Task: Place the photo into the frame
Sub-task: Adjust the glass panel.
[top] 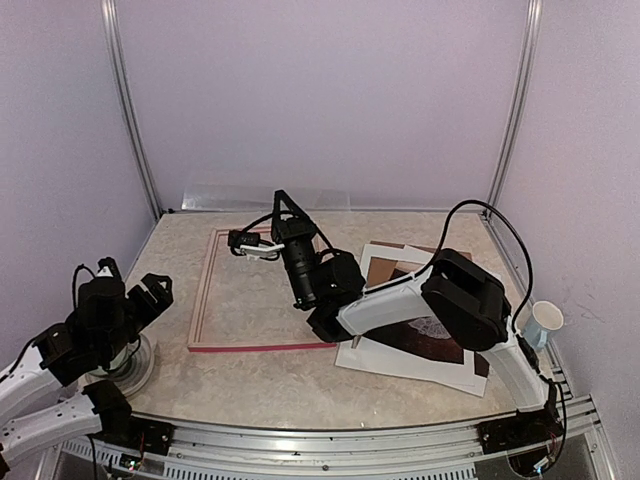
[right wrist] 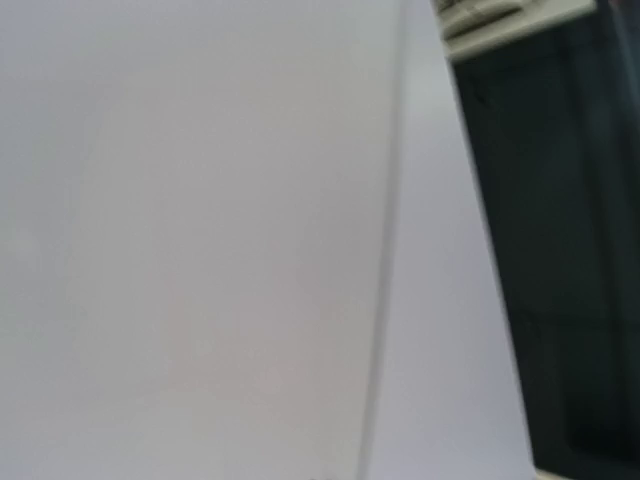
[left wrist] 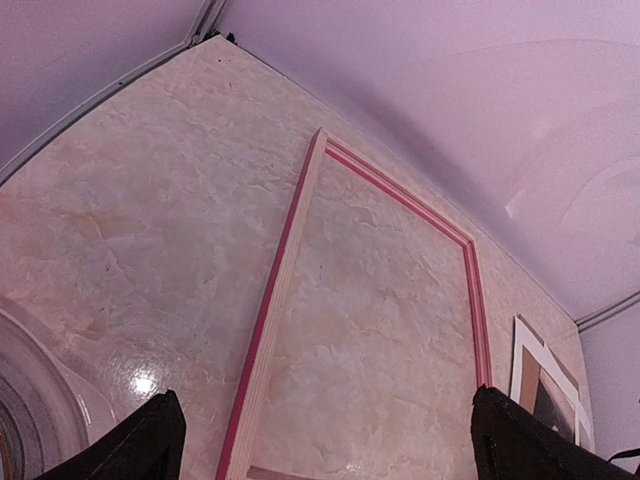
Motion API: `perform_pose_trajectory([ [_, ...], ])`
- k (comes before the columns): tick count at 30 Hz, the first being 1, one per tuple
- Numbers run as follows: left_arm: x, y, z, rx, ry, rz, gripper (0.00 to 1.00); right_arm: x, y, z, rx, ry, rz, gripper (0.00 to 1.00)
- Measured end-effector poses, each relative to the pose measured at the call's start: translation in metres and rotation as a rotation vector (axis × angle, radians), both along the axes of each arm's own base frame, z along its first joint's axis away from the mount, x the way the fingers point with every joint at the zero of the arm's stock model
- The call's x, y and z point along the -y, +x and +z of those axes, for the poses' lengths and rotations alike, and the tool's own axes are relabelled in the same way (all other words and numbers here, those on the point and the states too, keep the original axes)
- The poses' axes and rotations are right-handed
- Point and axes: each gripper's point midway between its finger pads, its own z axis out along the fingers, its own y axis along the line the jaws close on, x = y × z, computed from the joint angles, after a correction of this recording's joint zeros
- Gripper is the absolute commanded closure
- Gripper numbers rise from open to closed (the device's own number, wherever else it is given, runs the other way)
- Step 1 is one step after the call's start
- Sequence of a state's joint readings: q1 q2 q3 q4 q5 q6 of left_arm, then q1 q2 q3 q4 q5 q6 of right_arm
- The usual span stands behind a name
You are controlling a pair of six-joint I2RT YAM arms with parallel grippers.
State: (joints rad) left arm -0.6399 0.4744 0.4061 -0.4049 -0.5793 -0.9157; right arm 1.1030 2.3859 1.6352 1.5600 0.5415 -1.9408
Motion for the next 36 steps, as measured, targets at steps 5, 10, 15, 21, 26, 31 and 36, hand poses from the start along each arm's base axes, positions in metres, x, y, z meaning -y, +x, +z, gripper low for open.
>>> perform_pose_trajectory([
  [5,-0.003,-0.001,0.000,0.011,-0.009,0.006,0.01,-0.020,-0.016,-0.133,-0.181,-0.237,0.094,1.00],
  [10,-0.002,-0.001,-0.002,0.006,-0.009,0.004,0.01,-0.039,-0.018,-0.241,-0.358,-0.358,0.152,1.00],
  [15,0.000,-0.001,-0.002,0.002,-0.012,-0.006,0.01,-0.047,0.002,-0.252,-0.434,-0.323,0.134,1.00],
  [21,0.001,-0.001,-0.002,0.002,-0.017,-0.010,0.01,-0.044,0.014,-0.254,-0.474,-0.288,0.077,1.00],
  [26,0.001,-0.001,-0.003,-0.001,-0.031,-0.009,0.01,-0.039,0.023,-0.251,-0.498,-0.252,0.013,1.00],
  [31,0.004,-0.001,-0.014,-0.023,-0.044,-0.018,0.01,-0.038,0.020,-0.260,-0.550,-0.246,0.007,1.00],
  [36,0.004,-0.002,-0.018,-0.032,-0.055,-0.013,0.01,-0.044,0.013,-0.252,-0.612,-0.230,0.031,1.00],
])
